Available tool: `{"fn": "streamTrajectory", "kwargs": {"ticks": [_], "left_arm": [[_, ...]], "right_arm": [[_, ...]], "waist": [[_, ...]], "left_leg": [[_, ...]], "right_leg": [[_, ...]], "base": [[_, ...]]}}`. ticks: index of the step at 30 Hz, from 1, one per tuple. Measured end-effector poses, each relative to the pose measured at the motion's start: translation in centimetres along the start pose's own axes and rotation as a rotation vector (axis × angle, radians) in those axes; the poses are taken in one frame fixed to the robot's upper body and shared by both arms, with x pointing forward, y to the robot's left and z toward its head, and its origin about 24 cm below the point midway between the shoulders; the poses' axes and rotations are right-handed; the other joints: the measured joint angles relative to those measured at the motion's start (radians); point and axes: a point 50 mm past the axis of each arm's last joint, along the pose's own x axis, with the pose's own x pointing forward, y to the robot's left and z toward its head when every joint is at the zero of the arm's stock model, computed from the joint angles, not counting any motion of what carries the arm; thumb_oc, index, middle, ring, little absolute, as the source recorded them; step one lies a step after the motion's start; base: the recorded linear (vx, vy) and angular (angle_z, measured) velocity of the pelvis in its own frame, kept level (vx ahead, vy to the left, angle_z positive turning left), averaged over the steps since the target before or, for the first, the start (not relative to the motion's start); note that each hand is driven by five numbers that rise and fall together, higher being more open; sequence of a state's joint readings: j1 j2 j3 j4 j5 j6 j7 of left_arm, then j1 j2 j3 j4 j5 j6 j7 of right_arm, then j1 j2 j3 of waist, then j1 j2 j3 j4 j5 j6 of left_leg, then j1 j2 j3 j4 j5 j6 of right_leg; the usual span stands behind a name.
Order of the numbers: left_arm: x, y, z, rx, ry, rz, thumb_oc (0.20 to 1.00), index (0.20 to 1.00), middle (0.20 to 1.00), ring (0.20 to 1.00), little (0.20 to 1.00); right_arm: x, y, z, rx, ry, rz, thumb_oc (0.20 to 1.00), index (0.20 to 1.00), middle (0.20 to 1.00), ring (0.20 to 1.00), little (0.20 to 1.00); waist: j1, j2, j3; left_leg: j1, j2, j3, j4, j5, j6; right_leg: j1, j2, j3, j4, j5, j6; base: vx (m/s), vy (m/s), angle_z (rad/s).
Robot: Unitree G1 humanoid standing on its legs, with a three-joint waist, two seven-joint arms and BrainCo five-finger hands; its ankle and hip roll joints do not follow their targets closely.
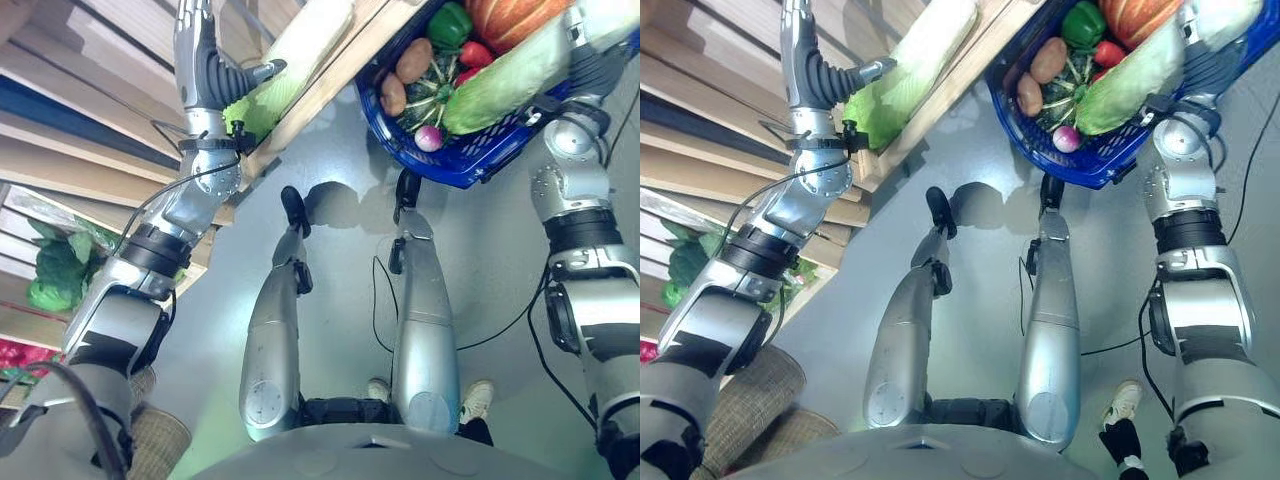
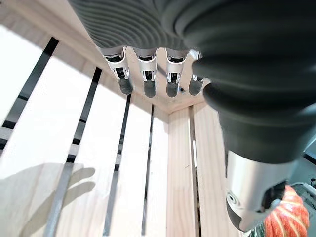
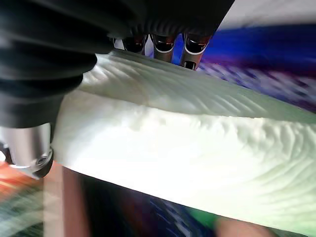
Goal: Pick up fruits and vegetables into the basket
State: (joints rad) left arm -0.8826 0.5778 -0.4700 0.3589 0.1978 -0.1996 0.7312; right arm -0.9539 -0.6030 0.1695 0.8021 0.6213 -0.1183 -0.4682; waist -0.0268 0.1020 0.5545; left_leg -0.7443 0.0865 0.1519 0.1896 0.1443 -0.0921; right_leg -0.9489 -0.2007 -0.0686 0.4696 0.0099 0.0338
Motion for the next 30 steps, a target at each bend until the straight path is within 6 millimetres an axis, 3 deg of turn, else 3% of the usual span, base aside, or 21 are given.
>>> {"fn": "streamTrajectory", "kwargs": {"ticks": [4,13,14,15,18,21,23,30], "left_arm": [[0.4,-0.1,0.2,0.013,-0.019,-0.021,1.000,1.000,1.000,1.000,1.000],[0.7,0.0,0.0,0.054,-0.040,-0.065,1.000,1.000,1.000,1.000,1.000],[0.6,0.0,-0.1,0.056,-0.036,-0.066,1.000,1.000,1.000,1.000,1.000],[0.7,0.1,-0.1,0.056,-0.037,-0.064,1.000,1.000,1.000,1.000,1.000],[0.9,0.1,0.0,0.055,-0.043,-0.062,1.000,1.000,1.000,1.000,1.000],[1.0,0.1,0.1,0.055,-0.046,-0.065,1.000,1.000,1.000,1.000,1.000],[1.0,0.1,0.1,0.057,-0.045,-0.066,1.000,1.000,1.000,1.000,1.000],[0.8,0.1,-0.5,0.064,-0.004,-0.080,1.000,1.000,1.000,1.000,1.000]], "right_arm": [[0.0,0.6,-0.9,0.065,0.045,0.049,0.200,0.200,0.200,0.200,0.200],[1.7,0.5,0.0,0.078,0.112,0.059,0.200,0.200,0.200,0.200,0.200],[1.7,0.4,-0.3,0.080,0.142,0.055,0.834,0.834,0.834,0.834,0.834],[1.7,0.2,-0.7,0.075,0.173,0.054,1.000,1.000,1.000,1.000,1.000],[1.7,0.0,-1.4,0.040,0.234,0.042,1.000,1.000,1.000,1.000,1.000],[0.9,-0.9,-4.0,-0.010,0.342,0.007,1.000,1.000,1.000,1.000,1.000],[0.7,-1.3,-4.5,-0.048,0.357,-0.024,1.000,1.000,1.000,1.000,1.000],[0.3,-0.6,-2.9,-0.157,0.152,-0.086,1.000,1.000,1.000,1.000,1.000]], "waist": [[0.021,0.003,0.001],[0.045,0.006,0.003],[0.047,0.006,0.003],[0.049,0.006,0.003],[0.051,0.006,0.003],[0.053,0.006,0.003],[0.053,0.006,0.003],[0.042,0.005,0.003]], "left_leg": [[-0.046,0.001,-0.020,0.022,0.001,-0.005],[-0.164,0.003,-0.073,0.132,-0.017,-0.018],[-0.164,0.005,-0.076,0.137,-0.019,-0.019],[-0.164,0.005,-0.078,0.138,-0.019,-0.019],[-0.165,0.004,-0.079,0.145,-0.019,-0.018],[-0.165,0.004,-0.089,0.158,-0.022,-0.017],[-0.167,0.003,-0.091,0.163,-0.024,-0.015],[-0.171,0.005,-0.089,0.173,-0.034,-0.009]], "right_leg": [[-0.038,-0.005,-0.012,0.029,-0.010,-0.008],[-0.127,-0.015,-0.026,0.127,-0.043,-0.023],[-0.125,-0.015,-0.027,0.127,-0.043,-0.023],[-0.124,-0.015,-0.027,0.127,-0.043,-0.023],[-0.122,-0.015,-0.028,0.129,-0.043,-0.023],[-0.110,-0.017,-0.036,0.129,-0.043,-0.023],[-0.109,-0.018,-0.036,0.129,-0.043,-0.023],[-0.105,-0.013,-0.031,0.118,-0.040,-0.019]], "base": [[0.01,-0.041,0.11],[0.03,-0.046,0.11],[0.00,0.000,0.00],[0.00,0.000,0.00],[0.00,0.000,0.00],[0.01,-0.001,0.04],[0.01,0.027,0.03],[0.00,0.046,-0.02]]}}
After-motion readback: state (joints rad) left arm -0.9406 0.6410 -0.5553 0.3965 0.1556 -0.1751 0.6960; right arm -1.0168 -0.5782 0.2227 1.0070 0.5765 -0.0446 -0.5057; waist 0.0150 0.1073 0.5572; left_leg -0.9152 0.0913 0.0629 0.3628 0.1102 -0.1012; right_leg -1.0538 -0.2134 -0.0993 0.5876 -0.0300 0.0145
